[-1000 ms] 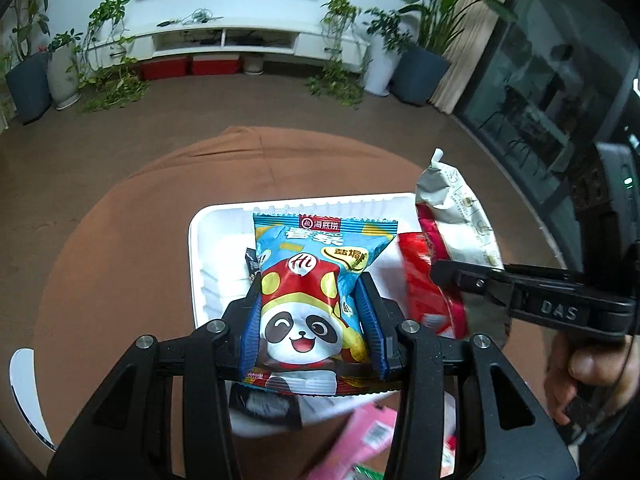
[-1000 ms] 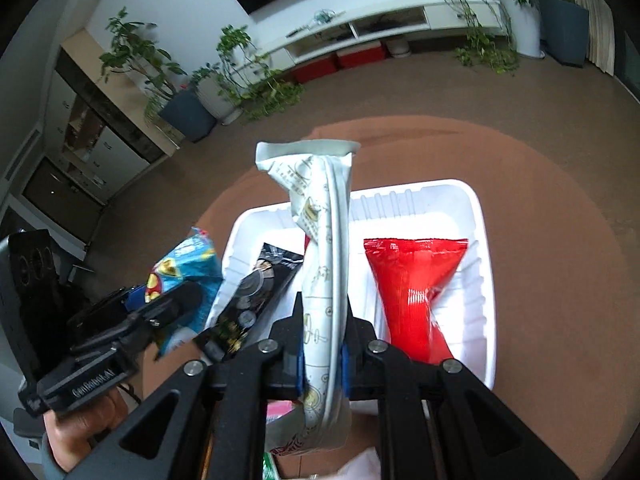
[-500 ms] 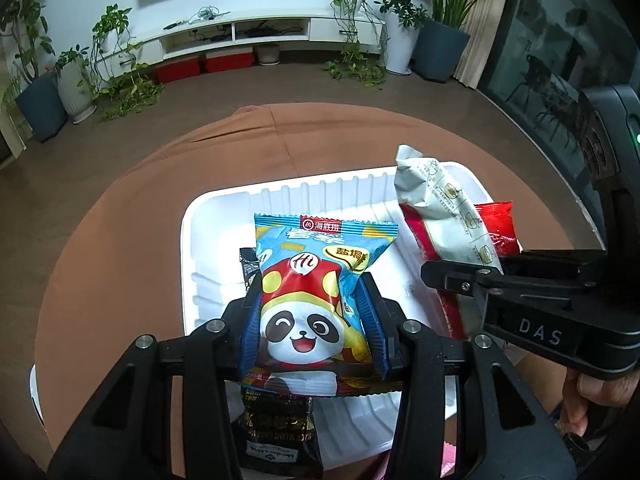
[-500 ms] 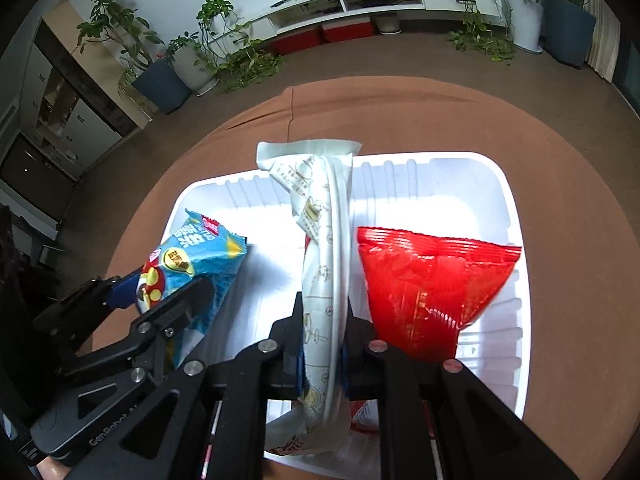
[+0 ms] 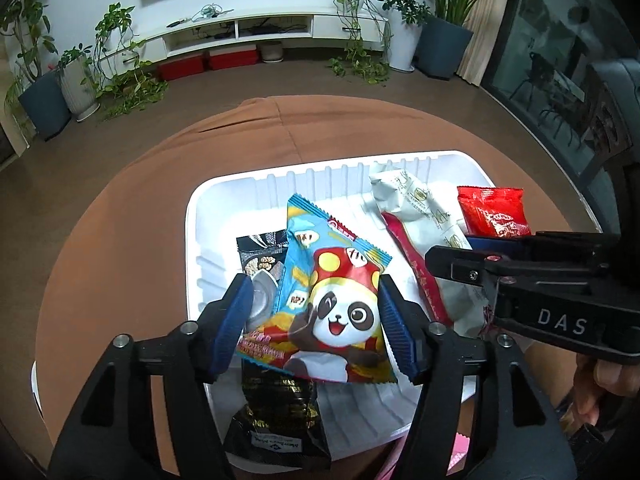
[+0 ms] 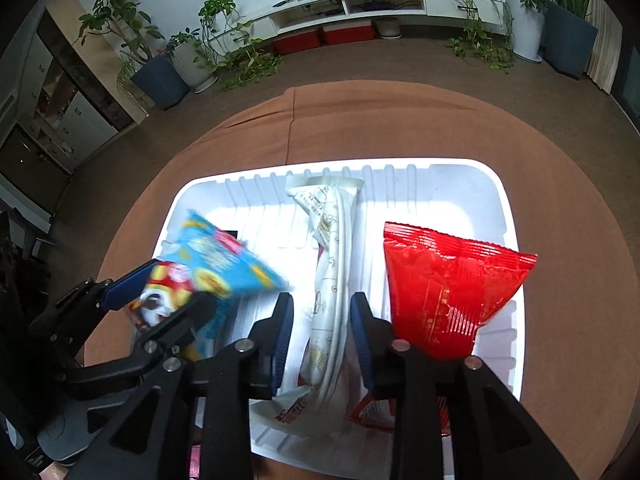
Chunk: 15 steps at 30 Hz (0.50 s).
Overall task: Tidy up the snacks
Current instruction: 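Carry both packets to the white tray and release them inside, then move both tools back over the remaining snacks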
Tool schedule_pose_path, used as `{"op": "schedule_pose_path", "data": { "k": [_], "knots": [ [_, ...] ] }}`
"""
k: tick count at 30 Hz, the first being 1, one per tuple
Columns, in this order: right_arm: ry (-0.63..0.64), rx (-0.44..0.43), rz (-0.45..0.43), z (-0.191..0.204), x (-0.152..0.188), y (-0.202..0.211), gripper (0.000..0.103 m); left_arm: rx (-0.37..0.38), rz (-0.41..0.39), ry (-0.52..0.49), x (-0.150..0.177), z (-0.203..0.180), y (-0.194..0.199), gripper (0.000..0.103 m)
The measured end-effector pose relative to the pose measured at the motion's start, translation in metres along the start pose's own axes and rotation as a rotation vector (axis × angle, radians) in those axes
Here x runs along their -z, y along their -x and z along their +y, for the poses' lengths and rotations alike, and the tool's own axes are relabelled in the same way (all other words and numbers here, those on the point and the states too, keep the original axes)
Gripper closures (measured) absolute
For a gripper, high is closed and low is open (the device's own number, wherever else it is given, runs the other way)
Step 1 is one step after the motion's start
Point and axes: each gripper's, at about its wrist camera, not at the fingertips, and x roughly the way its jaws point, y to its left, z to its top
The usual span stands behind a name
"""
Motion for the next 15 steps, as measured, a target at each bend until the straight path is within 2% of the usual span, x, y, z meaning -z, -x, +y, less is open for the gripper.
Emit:
{"op": "schedule_pose_path", "data": {
  "k": [6,8,10,13,15],
  "knots": [
    [0.022,0.004,-0.029,0.007,0.003,0.013,0.068,0.009,-0.011,0.014,0.002,-0.001,0.010,0.042],
    [0.020,-0.004,-0.051,0.008,0.003,0.022,0.061,0.001,-0.025,0.018,0.003,0.000,0.020,0.036],
    [0.017,-0.016,-0.074,0.008,0.004,0.032,0.048,-0.002,-0.048,0.032,0.004,0.003,0.031,0.030],
    [0.004,-0.056,-0.124,0.009,0.007,0.054,0.036,-0.001,-0.082,0.050,0.005,0.007,0.053,0.023],
    [-0.002,-0.088,-0.159,0.008,0.012,0.070,0.030,0.008,-0.115,0.054,0.009,0.011,0.072,0.012]
  ]
}}
